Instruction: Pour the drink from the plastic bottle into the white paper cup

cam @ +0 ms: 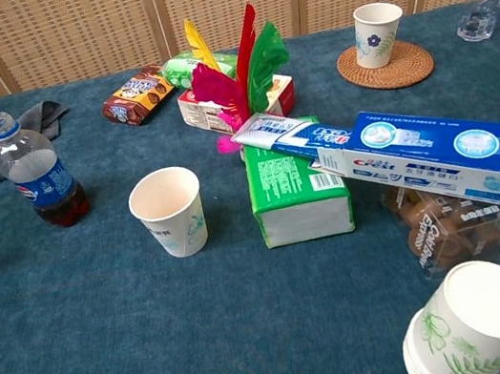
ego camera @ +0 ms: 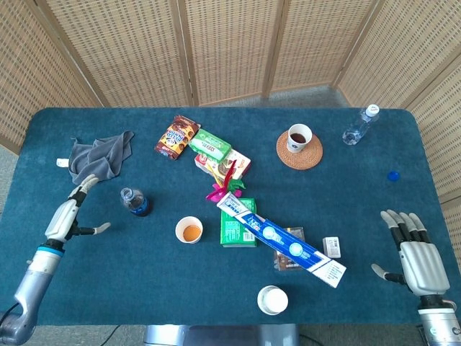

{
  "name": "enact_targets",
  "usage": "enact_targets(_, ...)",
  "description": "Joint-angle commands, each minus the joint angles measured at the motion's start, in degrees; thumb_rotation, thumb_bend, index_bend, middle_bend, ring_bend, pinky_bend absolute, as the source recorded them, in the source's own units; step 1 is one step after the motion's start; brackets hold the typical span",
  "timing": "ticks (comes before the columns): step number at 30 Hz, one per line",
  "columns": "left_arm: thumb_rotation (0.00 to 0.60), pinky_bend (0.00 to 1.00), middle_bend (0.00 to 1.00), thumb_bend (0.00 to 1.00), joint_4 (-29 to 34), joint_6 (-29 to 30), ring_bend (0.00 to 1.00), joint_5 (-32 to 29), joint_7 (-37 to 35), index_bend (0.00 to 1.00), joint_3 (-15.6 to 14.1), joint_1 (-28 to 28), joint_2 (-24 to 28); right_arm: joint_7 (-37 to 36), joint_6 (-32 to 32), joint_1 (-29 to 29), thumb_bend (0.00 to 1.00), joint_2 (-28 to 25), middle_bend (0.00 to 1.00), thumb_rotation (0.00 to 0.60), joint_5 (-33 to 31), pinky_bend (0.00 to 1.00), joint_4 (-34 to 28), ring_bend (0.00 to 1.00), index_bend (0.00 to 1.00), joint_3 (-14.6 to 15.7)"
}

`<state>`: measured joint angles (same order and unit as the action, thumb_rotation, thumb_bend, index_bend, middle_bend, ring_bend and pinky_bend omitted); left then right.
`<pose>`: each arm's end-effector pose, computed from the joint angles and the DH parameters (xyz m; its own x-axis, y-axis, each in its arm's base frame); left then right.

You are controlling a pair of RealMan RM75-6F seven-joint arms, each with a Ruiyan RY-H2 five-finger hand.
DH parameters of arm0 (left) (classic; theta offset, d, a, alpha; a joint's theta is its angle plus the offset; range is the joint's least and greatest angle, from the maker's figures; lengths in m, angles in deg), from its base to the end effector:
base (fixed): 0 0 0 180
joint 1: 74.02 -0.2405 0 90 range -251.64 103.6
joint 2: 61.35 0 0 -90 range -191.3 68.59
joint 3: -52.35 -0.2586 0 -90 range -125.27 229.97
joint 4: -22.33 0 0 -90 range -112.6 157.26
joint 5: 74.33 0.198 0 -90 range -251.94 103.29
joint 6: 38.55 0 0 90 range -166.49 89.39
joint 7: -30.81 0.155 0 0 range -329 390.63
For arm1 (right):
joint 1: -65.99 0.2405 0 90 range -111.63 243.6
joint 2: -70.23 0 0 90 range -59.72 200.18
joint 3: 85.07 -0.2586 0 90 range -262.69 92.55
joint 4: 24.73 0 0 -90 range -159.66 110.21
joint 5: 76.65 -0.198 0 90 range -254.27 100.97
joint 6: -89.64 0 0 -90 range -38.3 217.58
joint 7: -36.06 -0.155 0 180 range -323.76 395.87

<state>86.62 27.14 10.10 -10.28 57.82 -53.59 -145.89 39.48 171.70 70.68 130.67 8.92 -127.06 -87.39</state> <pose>-0.3214 0.2925 0.0626 -0.1591 0.2264 0.9609 0.9852 -0.0262 0.1693 -0.2839 -0.1855 0.1676 0.3492 -0.0741 0.9341 -0.9370 -0.0141 0.3491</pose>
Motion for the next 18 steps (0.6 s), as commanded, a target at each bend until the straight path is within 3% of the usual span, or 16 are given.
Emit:
enact_targets(1, 0.600, 0.00, 0.00, 0.22, 0.19, -0.50, 0.00, -0.15, 0.66, 0.00, 0.17, 0.67, -0.52, -0.24, -0.07, 0.02, 0.00, -0.07, 0.00, 0.588, -0.18, 0.00, 0.12, 0.00, 0.00, -0.07)
enact_targets(18, 0.600, 0.00, 0.00, 0.22, -0.18, -2.26, 0.00, -1.16, 1.36, 0.00, 0.78, 3.87, -4.35, -1.33, -0.58, 0.16, 0.00, -0.32, 0.00, 0.591, -0.56, 0.00, 0.19, 0.00, 0.00, -0.09)
